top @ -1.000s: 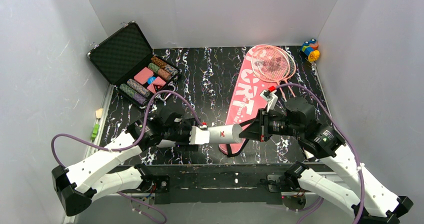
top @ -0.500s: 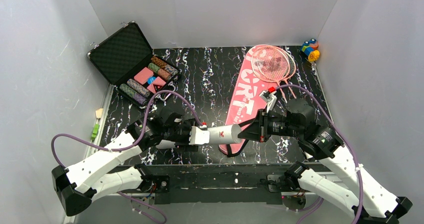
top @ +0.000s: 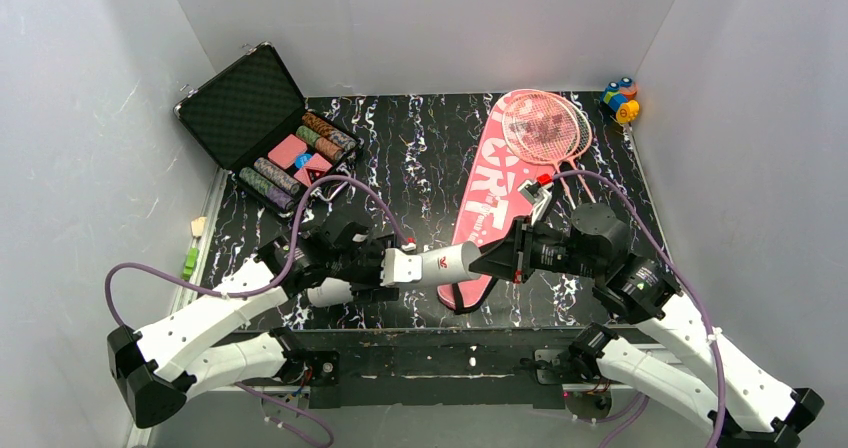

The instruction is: Pack up the badminton gear

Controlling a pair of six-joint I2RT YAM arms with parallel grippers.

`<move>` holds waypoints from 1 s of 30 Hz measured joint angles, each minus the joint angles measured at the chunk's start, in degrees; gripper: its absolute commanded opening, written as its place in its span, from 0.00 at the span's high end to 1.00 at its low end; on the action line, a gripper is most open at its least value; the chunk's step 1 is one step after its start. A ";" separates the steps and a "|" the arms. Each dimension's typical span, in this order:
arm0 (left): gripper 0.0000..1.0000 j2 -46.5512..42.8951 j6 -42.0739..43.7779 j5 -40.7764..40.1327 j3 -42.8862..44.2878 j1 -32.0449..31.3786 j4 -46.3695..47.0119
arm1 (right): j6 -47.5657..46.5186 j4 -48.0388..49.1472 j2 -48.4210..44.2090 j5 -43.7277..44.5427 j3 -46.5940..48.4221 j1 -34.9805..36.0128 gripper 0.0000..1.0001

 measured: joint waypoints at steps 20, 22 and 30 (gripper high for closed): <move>0.50 0.15 -1.29 -0.72 0.04 0.42 0.33 | -3.82 -3.87 6.32 8.46 7.69 3.43 0.99; 0.50 0.15 -1.27 -1.22 0.04 0.42 0.11 | -4.17 -3.93 7.26 9.03 8.24 3.43 0.99; 0.50 2.54 -1.64 -4.48 1.68 0.42 1.09 | -5.88 -10.86 6.99 18.03 11.67 2.05 0.54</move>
